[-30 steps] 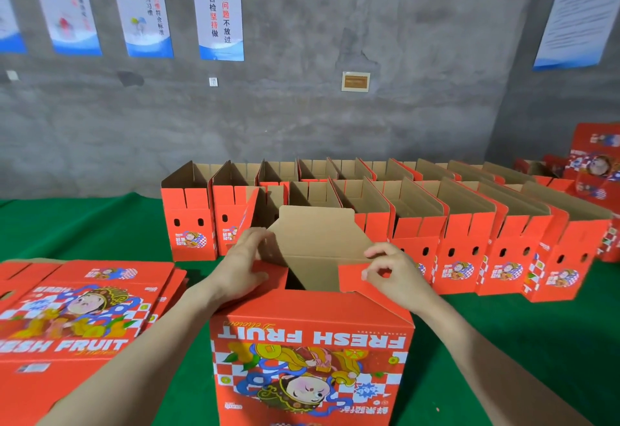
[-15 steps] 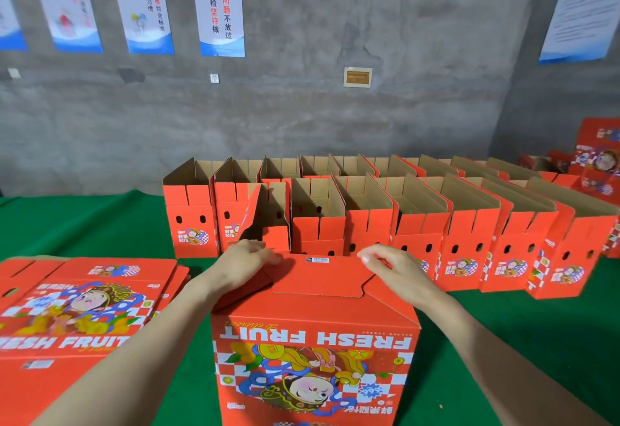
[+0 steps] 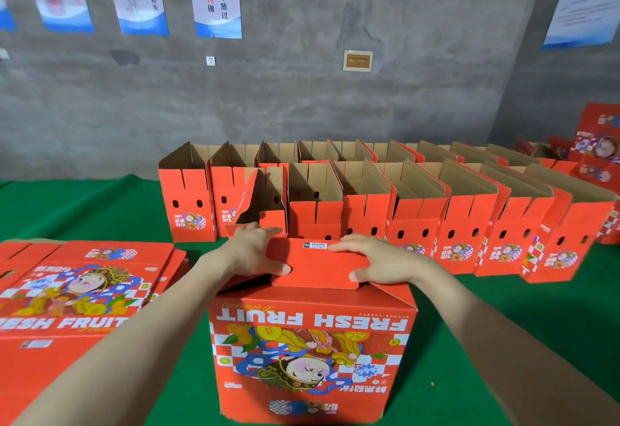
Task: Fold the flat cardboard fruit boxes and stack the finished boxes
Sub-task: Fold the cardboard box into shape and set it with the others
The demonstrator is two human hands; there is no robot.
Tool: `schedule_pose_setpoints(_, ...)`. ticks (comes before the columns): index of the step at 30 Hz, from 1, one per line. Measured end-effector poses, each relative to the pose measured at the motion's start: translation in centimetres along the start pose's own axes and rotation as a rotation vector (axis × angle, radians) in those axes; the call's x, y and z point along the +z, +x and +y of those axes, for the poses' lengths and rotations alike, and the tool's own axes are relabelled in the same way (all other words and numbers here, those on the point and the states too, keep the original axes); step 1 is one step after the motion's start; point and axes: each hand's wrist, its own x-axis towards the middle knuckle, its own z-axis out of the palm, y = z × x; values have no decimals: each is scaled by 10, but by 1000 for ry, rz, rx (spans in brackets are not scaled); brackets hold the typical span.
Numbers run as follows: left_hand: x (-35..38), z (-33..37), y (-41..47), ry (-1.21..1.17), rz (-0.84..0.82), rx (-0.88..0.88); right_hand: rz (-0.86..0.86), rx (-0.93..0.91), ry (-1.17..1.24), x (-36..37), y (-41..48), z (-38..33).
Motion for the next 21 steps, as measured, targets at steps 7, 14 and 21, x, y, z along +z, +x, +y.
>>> schedule_pose_setpoints(7, 5, 3, -1, 40, 45, -26, 109, -52, 0, 9, -2, 2)
schedule_pose_setpoints(14, 10, 9, -4, 59, 102, -76, 243, -37, -58, 21, 1, 1)
schedule_pose_setpoints(21, 4, 2, -4, -15, 36, -35, 235, -50, -64, 23, -3, 3)
